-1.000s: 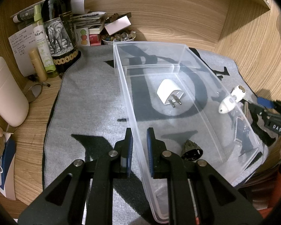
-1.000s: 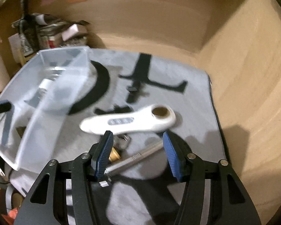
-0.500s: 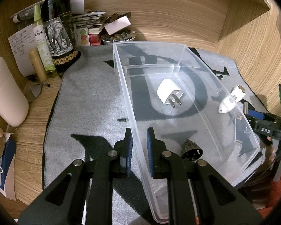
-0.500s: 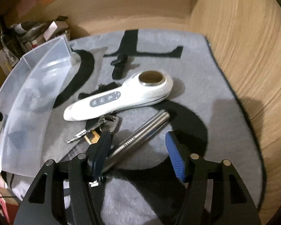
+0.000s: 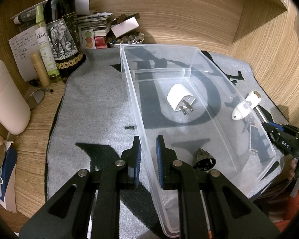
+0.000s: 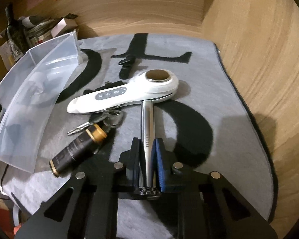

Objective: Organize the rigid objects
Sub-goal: 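Carry the silver cylinder into the clear box and release it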

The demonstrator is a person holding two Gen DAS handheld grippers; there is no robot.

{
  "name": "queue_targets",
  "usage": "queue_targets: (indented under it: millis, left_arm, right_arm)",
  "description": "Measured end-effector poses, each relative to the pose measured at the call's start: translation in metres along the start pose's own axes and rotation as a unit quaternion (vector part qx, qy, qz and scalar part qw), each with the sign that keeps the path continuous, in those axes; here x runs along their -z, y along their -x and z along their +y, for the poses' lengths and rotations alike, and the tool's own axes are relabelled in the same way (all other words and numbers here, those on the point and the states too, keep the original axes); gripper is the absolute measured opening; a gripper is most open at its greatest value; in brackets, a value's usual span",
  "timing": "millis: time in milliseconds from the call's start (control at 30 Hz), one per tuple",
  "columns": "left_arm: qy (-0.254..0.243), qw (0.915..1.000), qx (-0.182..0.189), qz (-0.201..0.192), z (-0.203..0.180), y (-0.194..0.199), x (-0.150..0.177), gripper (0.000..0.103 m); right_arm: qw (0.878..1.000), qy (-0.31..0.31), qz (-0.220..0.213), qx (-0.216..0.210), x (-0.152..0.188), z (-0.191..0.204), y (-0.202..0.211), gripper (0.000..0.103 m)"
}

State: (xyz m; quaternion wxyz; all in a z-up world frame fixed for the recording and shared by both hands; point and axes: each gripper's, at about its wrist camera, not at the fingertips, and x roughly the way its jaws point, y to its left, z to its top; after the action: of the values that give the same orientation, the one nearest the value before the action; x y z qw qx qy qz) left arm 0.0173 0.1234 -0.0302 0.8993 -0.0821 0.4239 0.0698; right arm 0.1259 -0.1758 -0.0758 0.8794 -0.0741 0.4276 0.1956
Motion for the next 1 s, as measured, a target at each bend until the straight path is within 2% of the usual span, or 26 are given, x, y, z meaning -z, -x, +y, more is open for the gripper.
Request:
queue_targets:
  millis: [200,567,1000]
  left_arm:
    - [-0.001,1.0,0.0,0.0,0.0,0.0,0.0,0.014]
    - [0.0,1.0,0.001,0.0,0.0,0.0,0.0,0.014]
    - [0.0,1.0,0.001,0.0,0.0,0.0,0.0,0.014]
  right_arm:
    - [1.0,-0.005,-0.024,0.005,-0.006,-0.002,0.016,0.014]
    - [0.994,0.027,-0.104,-0.008,-0.039,0.022,0.061,0.014]
    - [0.978,0.086,-0.175,-0.068,-0.079,0.082,0.09,0.014]
